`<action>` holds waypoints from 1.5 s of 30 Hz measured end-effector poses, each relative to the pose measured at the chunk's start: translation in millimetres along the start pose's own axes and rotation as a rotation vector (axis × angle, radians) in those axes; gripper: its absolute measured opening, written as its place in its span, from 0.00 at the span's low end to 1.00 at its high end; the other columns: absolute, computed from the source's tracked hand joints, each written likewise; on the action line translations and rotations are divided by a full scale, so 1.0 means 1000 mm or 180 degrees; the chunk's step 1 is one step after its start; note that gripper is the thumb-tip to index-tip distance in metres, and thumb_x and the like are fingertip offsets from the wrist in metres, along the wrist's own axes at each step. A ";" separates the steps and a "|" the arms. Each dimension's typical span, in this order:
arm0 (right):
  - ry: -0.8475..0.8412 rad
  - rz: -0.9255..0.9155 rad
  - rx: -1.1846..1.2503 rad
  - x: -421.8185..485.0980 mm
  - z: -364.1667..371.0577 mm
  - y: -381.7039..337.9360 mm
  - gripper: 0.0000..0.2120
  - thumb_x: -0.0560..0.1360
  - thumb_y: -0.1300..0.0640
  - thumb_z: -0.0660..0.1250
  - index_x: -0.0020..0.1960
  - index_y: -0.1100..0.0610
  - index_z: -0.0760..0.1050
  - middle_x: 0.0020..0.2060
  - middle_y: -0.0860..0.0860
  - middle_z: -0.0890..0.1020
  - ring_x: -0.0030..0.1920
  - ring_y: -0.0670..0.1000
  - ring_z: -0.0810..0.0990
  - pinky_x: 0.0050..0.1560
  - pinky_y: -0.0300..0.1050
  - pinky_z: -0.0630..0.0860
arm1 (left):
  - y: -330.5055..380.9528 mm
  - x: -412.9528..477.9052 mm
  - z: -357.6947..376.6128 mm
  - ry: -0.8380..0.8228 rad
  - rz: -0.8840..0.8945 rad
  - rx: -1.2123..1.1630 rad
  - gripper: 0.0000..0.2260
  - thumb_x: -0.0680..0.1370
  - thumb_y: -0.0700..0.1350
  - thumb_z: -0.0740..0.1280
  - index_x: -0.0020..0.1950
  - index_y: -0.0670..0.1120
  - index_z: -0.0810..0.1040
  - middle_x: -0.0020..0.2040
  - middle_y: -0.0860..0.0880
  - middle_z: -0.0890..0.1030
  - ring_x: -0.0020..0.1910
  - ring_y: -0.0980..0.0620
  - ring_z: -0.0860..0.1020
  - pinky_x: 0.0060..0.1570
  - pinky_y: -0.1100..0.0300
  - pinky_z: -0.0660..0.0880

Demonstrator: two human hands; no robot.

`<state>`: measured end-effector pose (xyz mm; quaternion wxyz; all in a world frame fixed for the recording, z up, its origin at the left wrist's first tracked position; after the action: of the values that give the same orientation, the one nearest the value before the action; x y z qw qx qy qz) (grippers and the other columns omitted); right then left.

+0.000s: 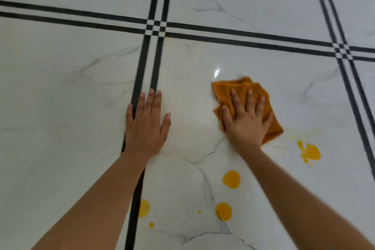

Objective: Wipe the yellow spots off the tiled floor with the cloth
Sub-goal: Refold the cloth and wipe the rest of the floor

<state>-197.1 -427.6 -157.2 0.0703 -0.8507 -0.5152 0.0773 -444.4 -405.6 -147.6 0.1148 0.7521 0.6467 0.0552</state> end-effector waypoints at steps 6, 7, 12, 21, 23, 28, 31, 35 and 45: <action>-0.0300 -0.1279 -0.0053 -0.026 0.010 -0.033 0.27 0.73 0.32 0.46 0.72 0.34 0.55 0.76 0.47 0.54 0.76 0.56 0.46 0.71 0.65 0.42 | 0.059 0.000 0.028 -0.0215 0.0473 0.0181 0.30 0.77 0.57 0.43 0.75 0.45 0.56 0.75 0.44 0.59 0.74 0.43 0.55 0.70 0.42 0.52; -0.0365 -0.1238 -0.0114 -0.005 0.005 -0.019 0.26 0.74 0.33 0.48 0.72 0.33 0.54 0.76 0.46 0.53 0.76 0.54 0.45 0.71 0.64 0.43 | 0.065 0.001 0.029 -0.0238 0.0512 0.0177 0.29 0.77 0.57 0.44 0.75 0.45 0.56 0.75 0.44 0.58 0.75 0.43 0.55 0.70 0.42 0.51; 0.0163 0.0759 0.0095 -0.040 -0.019 0.101 0.29 0.72 0.33 0.45 0.73 0.36 0.54 0.76 0.48 0.53 0.76 0.55 0.44 0.71 0.63 0.42 | 0.090 -0.006 0.031 -0.0259 0.0815 0.0175 0.30 0.76 0.57 0.43 0.76 0.46 0.55 0.76 0.45 0.57 0.75 0.44 0.55 0.70 0.42 0.52; -0.0178 0.0379 -0.0051 -0.001 -0.035 0.172 0.26 0.75 0.33 0.46 0.72 0.33 0.53 0.76 0.45 0.52 0.76 0.52 0.43 0.70 0.65 0.44 | 0.114 -0.035 0.040 -0.0361 0.0975 0.0056 0.30 0.77 0.58 0.45 0.74 0.45 0.59 0.75 0.45 0.60 0.74 0.43 0.57 0.68 0.41 0.53; 0.0147 0.1233 -0.0018 -0.058 -0.039 0.197 0.27 0.74 0.34 0.44 0.72 0.34 0.52 0.77 0.46 0.52 0.76 0.54 0.43 0.69 0.68 0.44 | 0.108 -0.038 0.040 -0.0407 0.0946 0.0133 0.31 0.76 0.58 0.43 0.75 0.45 0.58 0.75 0.45 0.59 0.74 0.43 0.56 0.69 0.41 0.52; -0.0374 0.0059 0.0024 -0.088 -0.012 0.099 0.29 0.72 0.33 0.42 0.73 0.35 0.49 0.77 0.47 0.48 0.76 0.57 0.39 0.67 0.68 0.38 | 0.122 -0.038 0.048 -0.0423 0.0604 0.0076 0.32 0.75 0.59 0.44 0.76 0.45 0.54 0.77 0.46 0.53 0.76 0.44 0.48 0.70 0.41 0.46; -0.0412 -0.0350 -0.0065 -0.013 -0.024 0.115 0.26 0.76 0.34 0.49 0.72 0.34 0.52 0.76 0.45 0.51 0.76 0.53 0.43 0.69 0.67 0.43 | 0.136 -0.033 0.047 -0.0445 0.0794 0.0073 0.33 0.74 0.60 0.41 0.76 0.46 0.53 0.77 0.47 0.53 0.76 0.46 0.49 0.70 0.41 0.47; 0.0123 0.1420 0.0216 -0.048 -0.035 0.199 0.27 0.76 0.35 0.45 0.74 0.37 0.50 0.77 0.48 0.49 0.76 0.55 0.41 0.69 0.69 0.41 | 0.131 -0.028 0.043 -0.0487 0.0909 0.0163 0.34 0.73 0.61 0.39 0.76 0.46 0.54 0.77 0.47 0.55 0.76 0.45 0.51 0.70 0.41 0.49; -0.0245 0.0380 0.0221 -0.089 -0.003 0.078 0.27 0.76 0.35 0.48 0.73 0.37 0.53 0.77 0.48 0.52 0.76 0.56 0.43 0.70 0.67 0.40 | 0.049 -0.073 0.023 -0.0457 0.0686 0.0403 0.30 0.76 0.58 0.42 0.76 0.47 0.52 0.77 0.47 0.54 0.76 0.47 0.50 0.70 0.42 0.45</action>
<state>-169.6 -542.7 -164.5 0.0752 -0.8733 -0.4629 0.1318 -403.9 -486.3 -152.7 0.1066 0.8249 0.5545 -0.0277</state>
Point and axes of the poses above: each hand's wrist, its own x-axis towards the middle knuckle, its own z-axis out of the palm, y = z × x, the point moved 7 cm from there along x, towards the middle knuckle
